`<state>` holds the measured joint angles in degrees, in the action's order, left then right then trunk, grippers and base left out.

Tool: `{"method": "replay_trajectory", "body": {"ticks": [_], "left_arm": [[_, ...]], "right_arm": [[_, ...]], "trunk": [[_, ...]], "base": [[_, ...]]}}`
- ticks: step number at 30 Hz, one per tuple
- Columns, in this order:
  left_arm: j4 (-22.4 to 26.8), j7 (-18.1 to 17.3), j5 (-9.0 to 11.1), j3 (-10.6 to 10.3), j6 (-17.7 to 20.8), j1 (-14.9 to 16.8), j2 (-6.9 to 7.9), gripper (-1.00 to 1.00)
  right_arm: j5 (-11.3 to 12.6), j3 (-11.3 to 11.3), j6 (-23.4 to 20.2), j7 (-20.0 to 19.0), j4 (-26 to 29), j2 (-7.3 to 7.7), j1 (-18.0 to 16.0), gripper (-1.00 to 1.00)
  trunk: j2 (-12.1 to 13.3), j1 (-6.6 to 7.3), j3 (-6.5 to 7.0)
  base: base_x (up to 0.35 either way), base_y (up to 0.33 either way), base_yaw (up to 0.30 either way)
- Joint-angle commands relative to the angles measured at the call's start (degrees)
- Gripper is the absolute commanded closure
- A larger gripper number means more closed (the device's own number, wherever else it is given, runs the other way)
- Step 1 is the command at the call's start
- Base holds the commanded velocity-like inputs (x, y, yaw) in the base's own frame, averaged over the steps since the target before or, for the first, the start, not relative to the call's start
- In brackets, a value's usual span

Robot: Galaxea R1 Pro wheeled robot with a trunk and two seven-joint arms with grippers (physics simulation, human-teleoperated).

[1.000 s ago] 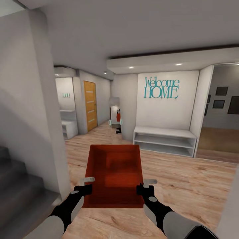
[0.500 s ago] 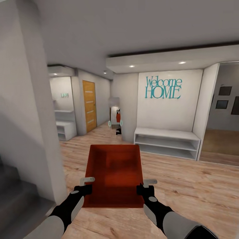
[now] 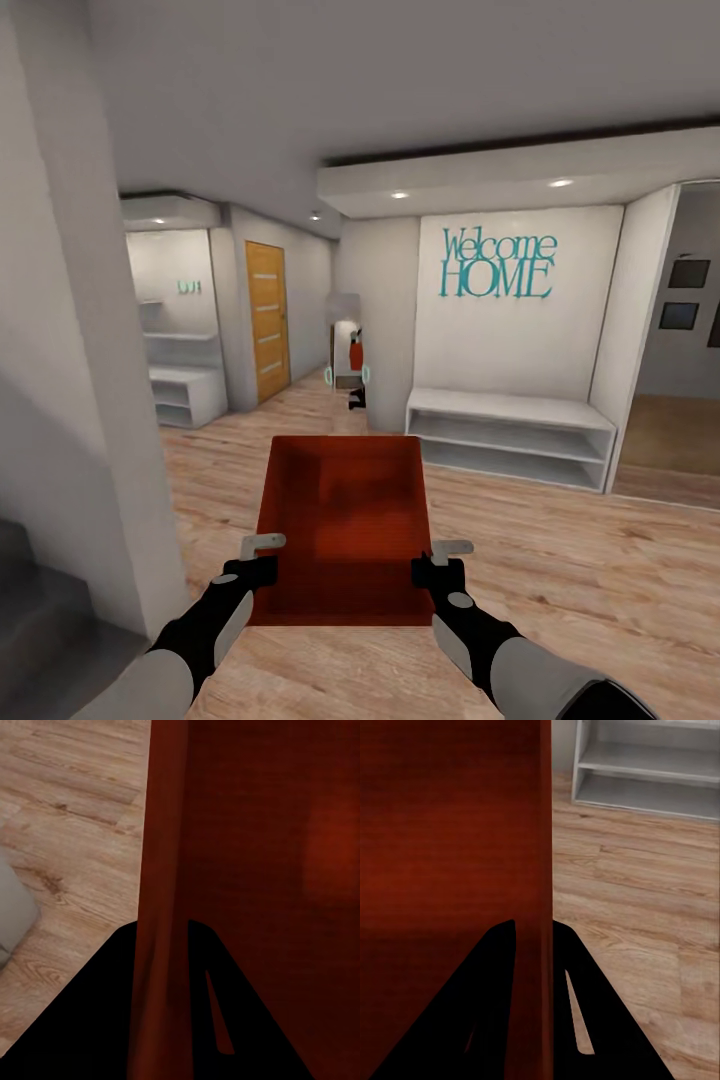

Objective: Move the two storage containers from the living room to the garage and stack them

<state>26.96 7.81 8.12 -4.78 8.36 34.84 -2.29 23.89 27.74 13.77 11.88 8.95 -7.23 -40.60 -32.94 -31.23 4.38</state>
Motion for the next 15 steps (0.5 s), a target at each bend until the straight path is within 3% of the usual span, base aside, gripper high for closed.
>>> {"method": "replay_trajectory", "body": {"ticks": [1,8,15], "left_arm": [[0.3,0.8,-0.1,1.2,0.3,0.0,1.06,1.00],[0.3,0.8,-0.1,1.2,0.3,0.0,1.06,1.00],[0.3,0.8,-0.1,1.2,0.3,0.0,1.06,1.00]], "right_arm": [[0.7,-0.3,0.2,0.0,-3.9,1.69,0.0,1.00],[0.8,-0.3,0.2,0.0,-3.9,1.69,0.0,1.00],[0.8,-0.3,0.2,0.0,-3.9,1.69,0.0,1.00]], "trunk": [[0.0,-0.05,-0.01],[0.0,-0.05,-0.01],[0.0,-0.05,-0.01]], "base": [[0.322,0.000,0.000],[0.322,0.000,0.049],[0.322,0.000,0.237]]}}
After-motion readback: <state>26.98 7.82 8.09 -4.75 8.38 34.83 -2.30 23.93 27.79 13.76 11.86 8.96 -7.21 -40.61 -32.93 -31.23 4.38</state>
